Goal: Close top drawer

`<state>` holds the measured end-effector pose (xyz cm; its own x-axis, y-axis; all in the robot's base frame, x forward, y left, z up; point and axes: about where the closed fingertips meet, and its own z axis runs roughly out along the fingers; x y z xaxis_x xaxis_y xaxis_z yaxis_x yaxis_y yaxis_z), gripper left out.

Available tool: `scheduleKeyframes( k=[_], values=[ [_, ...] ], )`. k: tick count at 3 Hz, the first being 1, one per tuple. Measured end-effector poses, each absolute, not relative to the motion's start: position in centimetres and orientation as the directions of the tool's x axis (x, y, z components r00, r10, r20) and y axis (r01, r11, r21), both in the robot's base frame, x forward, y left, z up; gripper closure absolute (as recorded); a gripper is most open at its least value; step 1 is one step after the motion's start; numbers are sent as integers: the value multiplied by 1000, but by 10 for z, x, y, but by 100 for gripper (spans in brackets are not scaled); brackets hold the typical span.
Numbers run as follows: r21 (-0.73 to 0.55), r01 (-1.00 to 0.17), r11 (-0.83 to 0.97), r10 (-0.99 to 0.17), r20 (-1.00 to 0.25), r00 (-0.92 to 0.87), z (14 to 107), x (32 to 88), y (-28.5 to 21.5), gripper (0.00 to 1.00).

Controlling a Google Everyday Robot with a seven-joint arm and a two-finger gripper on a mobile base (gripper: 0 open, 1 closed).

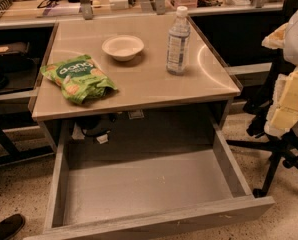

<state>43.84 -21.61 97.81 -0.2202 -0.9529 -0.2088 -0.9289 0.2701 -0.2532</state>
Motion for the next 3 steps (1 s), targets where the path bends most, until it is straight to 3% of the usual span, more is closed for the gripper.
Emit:
scheduleKeyframes(
  k=[1, 2, 3],
  values=[
    [-253, -929, 270, -953, -209, -220, 978, 438, -216, 0],
    [-253, -929, 270, -953, -209, -220, 978, 438, -216, 17],
    [-253, -929, 270, -953, -209, -220, 978, 438, -216, 42]
  ],
)
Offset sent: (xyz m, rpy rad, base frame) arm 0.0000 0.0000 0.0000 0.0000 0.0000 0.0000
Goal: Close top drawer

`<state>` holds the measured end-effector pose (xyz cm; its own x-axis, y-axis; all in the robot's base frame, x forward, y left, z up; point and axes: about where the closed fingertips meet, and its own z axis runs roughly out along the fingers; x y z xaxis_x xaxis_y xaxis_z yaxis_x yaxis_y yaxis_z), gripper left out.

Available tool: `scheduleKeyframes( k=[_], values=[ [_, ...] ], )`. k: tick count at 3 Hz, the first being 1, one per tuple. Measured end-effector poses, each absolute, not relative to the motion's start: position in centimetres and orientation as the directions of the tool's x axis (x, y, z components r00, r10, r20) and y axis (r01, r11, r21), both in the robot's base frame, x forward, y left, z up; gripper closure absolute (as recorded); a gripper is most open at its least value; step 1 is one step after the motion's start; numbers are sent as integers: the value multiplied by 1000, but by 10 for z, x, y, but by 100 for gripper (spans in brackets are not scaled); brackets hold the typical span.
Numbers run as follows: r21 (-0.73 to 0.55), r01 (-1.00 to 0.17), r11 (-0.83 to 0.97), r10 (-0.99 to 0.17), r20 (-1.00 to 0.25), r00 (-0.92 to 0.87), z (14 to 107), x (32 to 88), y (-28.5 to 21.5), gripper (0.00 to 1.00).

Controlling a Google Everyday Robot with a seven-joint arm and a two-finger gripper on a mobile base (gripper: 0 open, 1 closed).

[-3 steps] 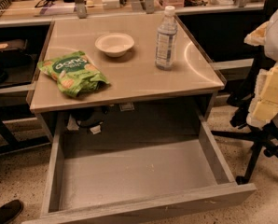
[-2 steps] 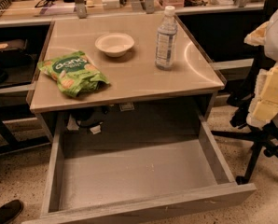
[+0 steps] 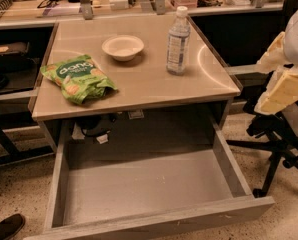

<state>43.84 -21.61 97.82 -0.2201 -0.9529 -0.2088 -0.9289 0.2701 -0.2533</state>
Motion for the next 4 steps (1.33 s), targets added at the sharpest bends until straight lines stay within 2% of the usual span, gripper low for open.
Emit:
scheduleKeyframes(
  k=[2, 3, 4],
  values=[
    [-253, -929, 270, -953, -209, -220, 978, 438, -216, 89],
    [-253, -929, 270, -953, -209, -220, 978, 438, -216, 100],
    [-244, -927, 284, -951, -193, -241, 980, 419, -226, 100]
  ],
)
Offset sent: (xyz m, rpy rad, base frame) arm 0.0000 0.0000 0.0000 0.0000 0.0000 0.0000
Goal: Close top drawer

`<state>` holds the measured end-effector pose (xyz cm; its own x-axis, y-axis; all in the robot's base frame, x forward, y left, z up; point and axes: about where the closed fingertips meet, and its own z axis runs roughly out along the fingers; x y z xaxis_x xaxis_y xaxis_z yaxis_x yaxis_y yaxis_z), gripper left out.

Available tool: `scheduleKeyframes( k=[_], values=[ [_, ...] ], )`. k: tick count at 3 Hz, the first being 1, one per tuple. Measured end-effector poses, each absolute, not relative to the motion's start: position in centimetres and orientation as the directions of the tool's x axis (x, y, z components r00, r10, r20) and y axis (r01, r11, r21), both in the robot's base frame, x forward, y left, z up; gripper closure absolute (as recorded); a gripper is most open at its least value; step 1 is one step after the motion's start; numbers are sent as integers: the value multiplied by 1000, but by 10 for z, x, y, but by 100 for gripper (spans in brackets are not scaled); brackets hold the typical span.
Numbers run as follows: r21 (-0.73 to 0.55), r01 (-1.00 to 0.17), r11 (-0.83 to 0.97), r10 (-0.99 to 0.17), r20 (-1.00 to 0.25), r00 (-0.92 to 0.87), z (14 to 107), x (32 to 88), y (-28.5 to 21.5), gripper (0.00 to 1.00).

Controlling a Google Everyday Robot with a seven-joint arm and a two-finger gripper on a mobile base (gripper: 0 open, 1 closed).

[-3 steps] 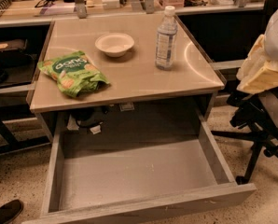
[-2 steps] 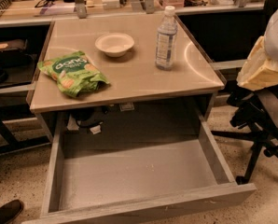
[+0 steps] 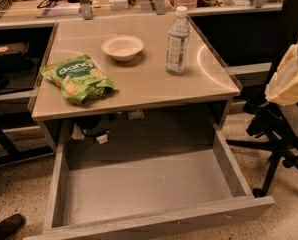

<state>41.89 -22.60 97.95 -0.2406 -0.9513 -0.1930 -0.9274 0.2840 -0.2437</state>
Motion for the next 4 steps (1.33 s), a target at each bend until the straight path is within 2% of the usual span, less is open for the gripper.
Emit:
scheduleKeyframes(
  k=[2, 3, 4],
  values=[
    [-160, -907, 390, -918, -152, -367, 953, 336, -243, 100],
    [-68, -917, 394, -912, -149, -381, 917, 307, -230, 100],
    [-57, -917, 395, -912, -143, -384, 911, 304, -230, 100]
  ],
)
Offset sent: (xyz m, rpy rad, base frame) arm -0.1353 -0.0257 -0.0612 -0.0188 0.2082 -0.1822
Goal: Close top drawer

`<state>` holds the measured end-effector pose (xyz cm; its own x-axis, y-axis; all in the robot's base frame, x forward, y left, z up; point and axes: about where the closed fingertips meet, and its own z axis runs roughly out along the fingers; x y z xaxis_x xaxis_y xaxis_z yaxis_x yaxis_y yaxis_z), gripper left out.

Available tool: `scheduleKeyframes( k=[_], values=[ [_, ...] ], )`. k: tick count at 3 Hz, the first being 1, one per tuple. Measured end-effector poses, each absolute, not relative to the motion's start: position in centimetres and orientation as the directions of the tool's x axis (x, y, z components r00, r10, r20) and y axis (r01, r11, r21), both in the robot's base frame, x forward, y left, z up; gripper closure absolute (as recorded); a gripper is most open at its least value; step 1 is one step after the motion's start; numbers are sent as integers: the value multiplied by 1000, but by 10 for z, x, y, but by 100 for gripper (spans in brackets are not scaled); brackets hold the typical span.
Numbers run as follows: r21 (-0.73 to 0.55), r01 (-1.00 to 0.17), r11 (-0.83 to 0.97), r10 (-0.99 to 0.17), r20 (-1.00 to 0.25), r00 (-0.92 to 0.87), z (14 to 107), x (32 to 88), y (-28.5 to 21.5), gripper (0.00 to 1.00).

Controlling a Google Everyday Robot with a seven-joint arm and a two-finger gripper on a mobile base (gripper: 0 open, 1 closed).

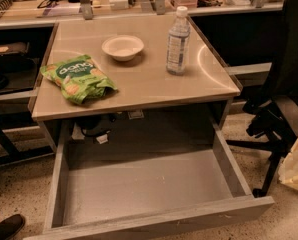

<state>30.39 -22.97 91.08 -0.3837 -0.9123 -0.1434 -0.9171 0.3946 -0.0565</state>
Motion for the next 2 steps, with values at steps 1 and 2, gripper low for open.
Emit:
scheduleKeyframes(
  k=[1, 2],
  values=[
    [-44, -917, 396, -909, -160, -384, 900, 297, -221, 100],
    [23, -912, 409, -896, -181, -407, 858, 278, -201, 100]
  ],
)
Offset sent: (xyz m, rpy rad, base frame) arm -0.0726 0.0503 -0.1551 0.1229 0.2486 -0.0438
